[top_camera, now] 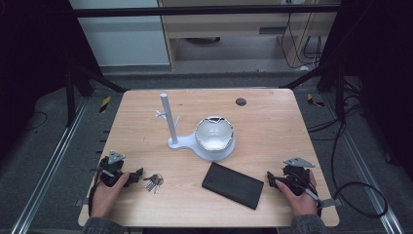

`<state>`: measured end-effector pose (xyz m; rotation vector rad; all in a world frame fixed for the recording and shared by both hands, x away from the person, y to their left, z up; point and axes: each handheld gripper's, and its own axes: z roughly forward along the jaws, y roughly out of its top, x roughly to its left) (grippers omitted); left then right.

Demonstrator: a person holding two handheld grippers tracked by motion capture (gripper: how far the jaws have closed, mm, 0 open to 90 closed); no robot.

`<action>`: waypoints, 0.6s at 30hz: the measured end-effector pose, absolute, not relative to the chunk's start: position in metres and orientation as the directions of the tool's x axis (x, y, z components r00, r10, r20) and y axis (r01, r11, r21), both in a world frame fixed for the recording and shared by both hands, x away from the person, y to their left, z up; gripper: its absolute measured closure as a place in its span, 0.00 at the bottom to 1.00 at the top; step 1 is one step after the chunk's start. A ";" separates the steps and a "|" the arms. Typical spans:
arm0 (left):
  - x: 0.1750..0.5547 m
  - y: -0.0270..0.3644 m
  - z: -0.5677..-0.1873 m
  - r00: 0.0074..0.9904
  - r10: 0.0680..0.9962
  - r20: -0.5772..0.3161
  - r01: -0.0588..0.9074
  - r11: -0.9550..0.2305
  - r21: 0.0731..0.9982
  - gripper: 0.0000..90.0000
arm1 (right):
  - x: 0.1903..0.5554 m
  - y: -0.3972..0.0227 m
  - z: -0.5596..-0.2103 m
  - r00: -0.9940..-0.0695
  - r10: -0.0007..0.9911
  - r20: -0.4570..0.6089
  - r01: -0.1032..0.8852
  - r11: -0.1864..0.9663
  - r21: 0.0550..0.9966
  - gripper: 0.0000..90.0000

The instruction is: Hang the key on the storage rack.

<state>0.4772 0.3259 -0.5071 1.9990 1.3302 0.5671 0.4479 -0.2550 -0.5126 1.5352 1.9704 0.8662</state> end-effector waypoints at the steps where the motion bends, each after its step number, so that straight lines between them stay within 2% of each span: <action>1: 0.476 0.326 -0.507 0.389 0.921 -0.018 0.629 -0.252 0.735 0.04 | 0.448 -0.255 -0.513 -0.245 0.970 0.001 0.656 0.165 0.736 0.07; 8: 0.458 0.323 -0.491 0.414 0.910 0.021 0.542 -0.265 0.797 0.05 | 0.445 -0.254 -0.513 -0.248 0.969 0.006 0.656 0.163 0.737 0.07; 18: 0.452 0.323 -0.484 0.419 0.908 0.016 0.505 -0.247 0.827 0.06 | 0.444 -0.254 -0.513 -0.249 0.968 0.001 0.655 0.168 0.737 0.07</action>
